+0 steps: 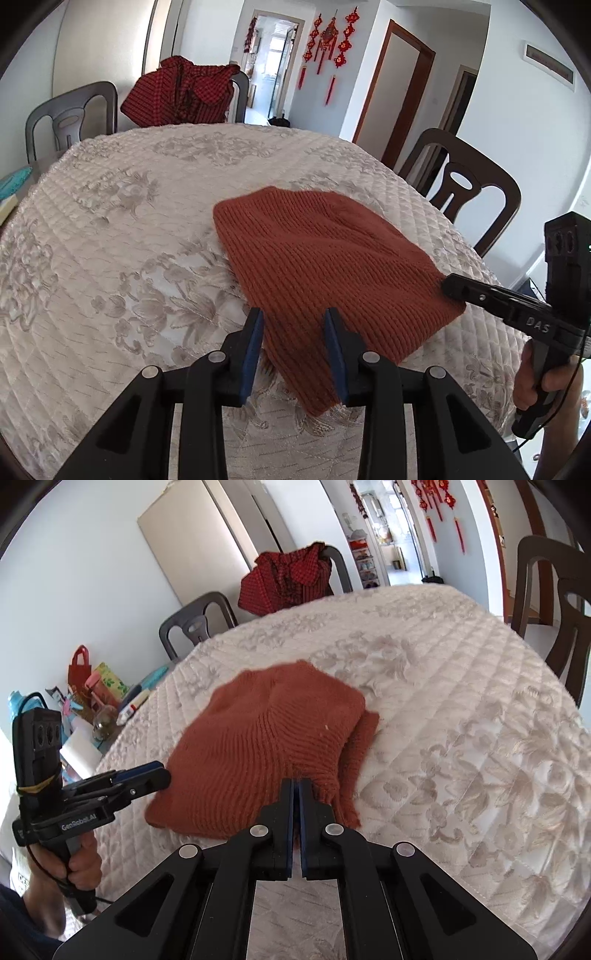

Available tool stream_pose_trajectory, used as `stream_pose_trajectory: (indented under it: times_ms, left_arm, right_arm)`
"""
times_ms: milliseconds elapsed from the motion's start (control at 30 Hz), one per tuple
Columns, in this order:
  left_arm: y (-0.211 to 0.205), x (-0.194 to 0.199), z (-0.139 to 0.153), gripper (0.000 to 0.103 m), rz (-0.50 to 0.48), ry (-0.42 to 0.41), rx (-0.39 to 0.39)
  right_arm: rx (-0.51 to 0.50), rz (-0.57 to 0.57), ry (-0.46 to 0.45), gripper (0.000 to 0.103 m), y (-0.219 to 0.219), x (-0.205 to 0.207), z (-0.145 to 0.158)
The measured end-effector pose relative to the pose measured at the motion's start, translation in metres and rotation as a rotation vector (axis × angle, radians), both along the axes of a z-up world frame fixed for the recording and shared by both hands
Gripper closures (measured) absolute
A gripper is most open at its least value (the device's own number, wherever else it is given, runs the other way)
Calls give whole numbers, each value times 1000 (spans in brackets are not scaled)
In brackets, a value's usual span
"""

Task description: Fold small clothes

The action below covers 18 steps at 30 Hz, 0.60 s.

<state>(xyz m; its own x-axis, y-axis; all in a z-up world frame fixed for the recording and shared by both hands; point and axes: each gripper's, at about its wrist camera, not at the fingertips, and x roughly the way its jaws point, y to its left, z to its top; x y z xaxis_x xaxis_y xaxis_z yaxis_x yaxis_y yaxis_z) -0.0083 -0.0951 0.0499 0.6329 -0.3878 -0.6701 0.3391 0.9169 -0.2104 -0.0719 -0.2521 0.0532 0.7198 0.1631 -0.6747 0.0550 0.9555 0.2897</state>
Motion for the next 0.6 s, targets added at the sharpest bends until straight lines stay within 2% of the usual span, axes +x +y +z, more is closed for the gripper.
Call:
stream_pose_trajectory:
  times_ms: [67,133,300,600]
  left_arm:
    - [2,1,3,65,17,-5,-1]
    - [5,2,4,60,29,-8,-8]
    - [8,8,6,56,55,-11,-13]
    - [8,25,-2,50,54,22,-41]
  right_arm:
    - [18,0,-21,77,-1,-2,5]
    - [35,-4,-40,61,-3,-2,9]
    - [34,-17,-48,60,-6,2,12]
    - [73,-38,-5,60,-20,18,1]
